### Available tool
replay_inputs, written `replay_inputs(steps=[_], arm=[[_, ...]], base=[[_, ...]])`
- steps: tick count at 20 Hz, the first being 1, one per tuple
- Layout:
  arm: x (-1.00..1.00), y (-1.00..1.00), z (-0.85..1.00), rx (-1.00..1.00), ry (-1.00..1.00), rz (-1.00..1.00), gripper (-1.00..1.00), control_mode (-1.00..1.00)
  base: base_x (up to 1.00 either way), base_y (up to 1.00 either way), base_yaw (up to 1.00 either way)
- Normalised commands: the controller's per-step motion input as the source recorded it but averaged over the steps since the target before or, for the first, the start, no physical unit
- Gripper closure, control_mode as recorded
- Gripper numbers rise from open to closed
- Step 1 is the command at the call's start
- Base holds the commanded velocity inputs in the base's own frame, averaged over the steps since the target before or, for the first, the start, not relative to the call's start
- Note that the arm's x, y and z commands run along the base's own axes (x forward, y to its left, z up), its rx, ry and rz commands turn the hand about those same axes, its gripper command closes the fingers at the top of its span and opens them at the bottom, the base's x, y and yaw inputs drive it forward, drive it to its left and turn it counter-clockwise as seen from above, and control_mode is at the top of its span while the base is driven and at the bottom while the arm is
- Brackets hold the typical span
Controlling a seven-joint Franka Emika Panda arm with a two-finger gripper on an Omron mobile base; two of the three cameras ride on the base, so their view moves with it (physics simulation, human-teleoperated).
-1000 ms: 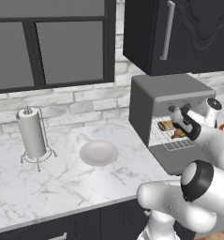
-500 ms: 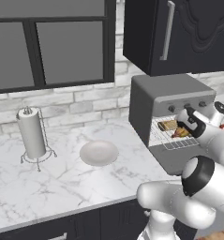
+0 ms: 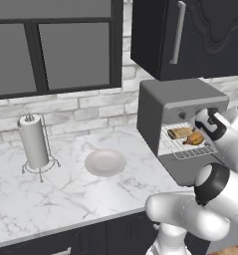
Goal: Open the toaster oven door. Place the baguette on the bottom rack in the toaster oven and place the chicken drumstick on the top rack.
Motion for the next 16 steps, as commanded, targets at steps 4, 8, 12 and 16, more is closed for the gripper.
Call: replay_inputs(steps=[4,8,12,16], arm=[[-0.01,-0.08,0.32,0.11,0.0,0.01,-1.0,-1.0],[-0.28,-0.13,0.38,0.02,0.01,0.09,-1.0,-1.0],[-0.52,-0.03,0.12,-0.05,0.11,0.2,-1.0,-1.0],[-0.51,0.01,-0.01,-0.02,0.32,0.25,-1.0,-1.0]], base=[[0.0,0.0,0.0],[0.0,0.0,0.0],[0.0,0.0,0.0],[0.0,0.0,0.0]])
